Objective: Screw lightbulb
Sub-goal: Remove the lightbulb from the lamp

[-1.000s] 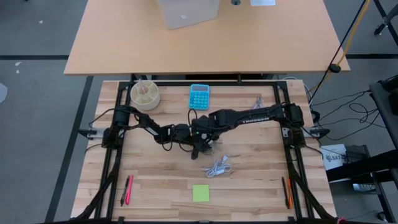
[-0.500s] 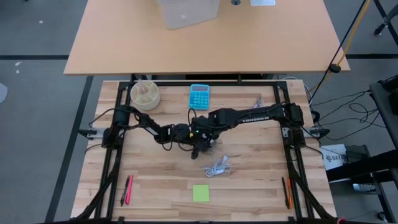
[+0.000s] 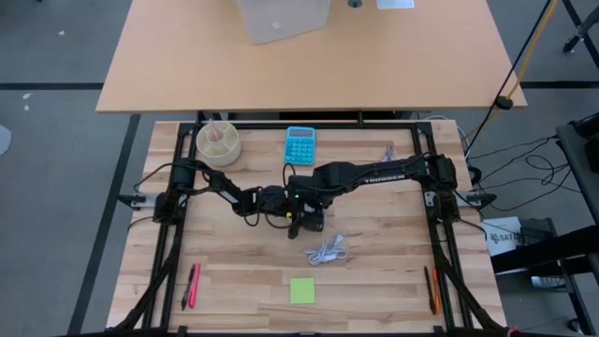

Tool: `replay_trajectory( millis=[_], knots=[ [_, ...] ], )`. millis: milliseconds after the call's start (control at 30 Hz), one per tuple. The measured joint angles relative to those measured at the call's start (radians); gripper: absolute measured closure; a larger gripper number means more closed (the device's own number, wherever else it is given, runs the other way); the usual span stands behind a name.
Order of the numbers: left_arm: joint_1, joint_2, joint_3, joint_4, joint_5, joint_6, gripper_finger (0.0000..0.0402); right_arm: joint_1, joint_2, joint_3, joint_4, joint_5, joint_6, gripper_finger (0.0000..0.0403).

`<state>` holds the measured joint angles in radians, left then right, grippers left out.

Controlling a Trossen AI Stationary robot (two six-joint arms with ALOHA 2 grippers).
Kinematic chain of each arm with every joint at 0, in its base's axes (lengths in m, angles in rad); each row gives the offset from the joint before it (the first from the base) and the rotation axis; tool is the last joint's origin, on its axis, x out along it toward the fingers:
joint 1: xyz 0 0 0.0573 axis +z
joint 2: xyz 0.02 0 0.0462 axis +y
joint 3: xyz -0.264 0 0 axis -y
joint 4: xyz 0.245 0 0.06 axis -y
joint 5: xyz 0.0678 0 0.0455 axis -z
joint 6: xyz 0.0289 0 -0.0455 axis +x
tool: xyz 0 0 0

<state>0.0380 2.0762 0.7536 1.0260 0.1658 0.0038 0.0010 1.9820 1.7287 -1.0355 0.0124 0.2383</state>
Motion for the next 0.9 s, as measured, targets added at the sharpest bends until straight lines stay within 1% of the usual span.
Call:
replay_trajectory(
  millis=[467,900],
  knots=[
    [0.0,0.0,0.0,0.0,-0.001,0.006,0.0204,0.0,0.0,-0.001,-0.004,-0.005,-0.478,0.0133],
    [0.0,0.0,-0.001,0.0,0.0,0.003,0.0204,0.0,-0.001,-0.002,-0.001,0.006,-0.814,0.0133]
  ],
)
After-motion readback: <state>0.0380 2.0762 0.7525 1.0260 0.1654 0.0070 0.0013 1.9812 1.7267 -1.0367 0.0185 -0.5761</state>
